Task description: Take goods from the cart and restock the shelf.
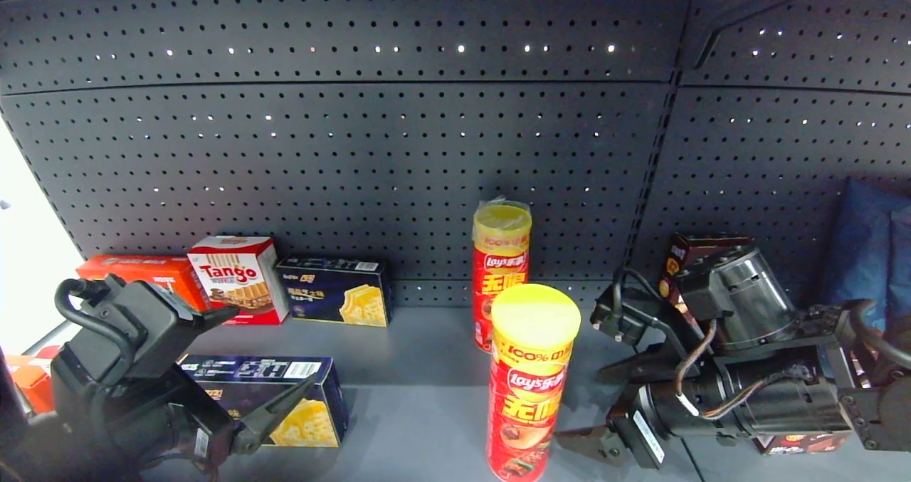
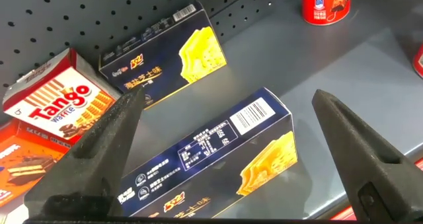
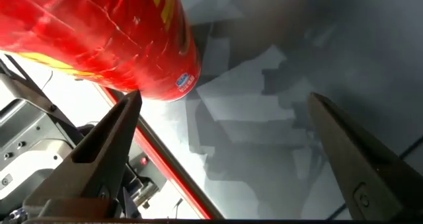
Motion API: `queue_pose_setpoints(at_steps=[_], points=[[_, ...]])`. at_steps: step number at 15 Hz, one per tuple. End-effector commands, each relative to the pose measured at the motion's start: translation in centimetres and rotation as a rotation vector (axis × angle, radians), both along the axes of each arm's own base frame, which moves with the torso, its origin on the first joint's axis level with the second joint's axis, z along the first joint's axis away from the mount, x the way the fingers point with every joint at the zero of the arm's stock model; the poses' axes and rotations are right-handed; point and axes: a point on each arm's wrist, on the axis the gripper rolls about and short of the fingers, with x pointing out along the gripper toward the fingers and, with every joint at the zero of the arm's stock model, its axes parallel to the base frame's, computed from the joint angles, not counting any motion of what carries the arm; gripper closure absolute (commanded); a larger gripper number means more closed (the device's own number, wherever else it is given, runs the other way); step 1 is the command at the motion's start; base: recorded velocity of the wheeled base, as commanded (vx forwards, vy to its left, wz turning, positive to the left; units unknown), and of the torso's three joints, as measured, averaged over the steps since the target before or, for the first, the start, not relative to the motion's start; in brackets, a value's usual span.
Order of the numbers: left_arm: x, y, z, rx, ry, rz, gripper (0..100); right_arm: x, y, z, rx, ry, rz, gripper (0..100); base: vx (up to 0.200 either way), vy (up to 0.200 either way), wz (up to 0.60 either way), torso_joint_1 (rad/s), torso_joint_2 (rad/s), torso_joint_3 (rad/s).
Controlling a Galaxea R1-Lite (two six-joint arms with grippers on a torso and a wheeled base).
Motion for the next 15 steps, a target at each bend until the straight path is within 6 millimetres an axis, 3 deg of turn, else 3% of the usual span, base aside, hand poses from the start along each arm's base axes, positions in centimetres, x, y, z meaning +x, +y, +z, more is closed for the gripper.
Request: queue_pose_setpoints(at_steps=[1,9,15], points=[[0.02,-0.01,-0.03,0.0,0.002,0.0,0,0.24,0.24,-0.14,-0.003,0.002,0.001,0,0.0,0.0,0.0,0.0,0.0,0.0],[0.03,-0.02,-0.01,0.0,0.0,0.0,0,0.94,1.06,-0.46,-0.014,0.006,0.002,0,0.0,0.0,0.0,0.0,0.0,0.0],[-0.03,0.01,-0.07,-0.001,0.002,0.0,0,0.59,0.61,0.18,-0.001,-0.012,-0.004,0,0.0,0.0,0.0,0.0,0.0,0.0]])
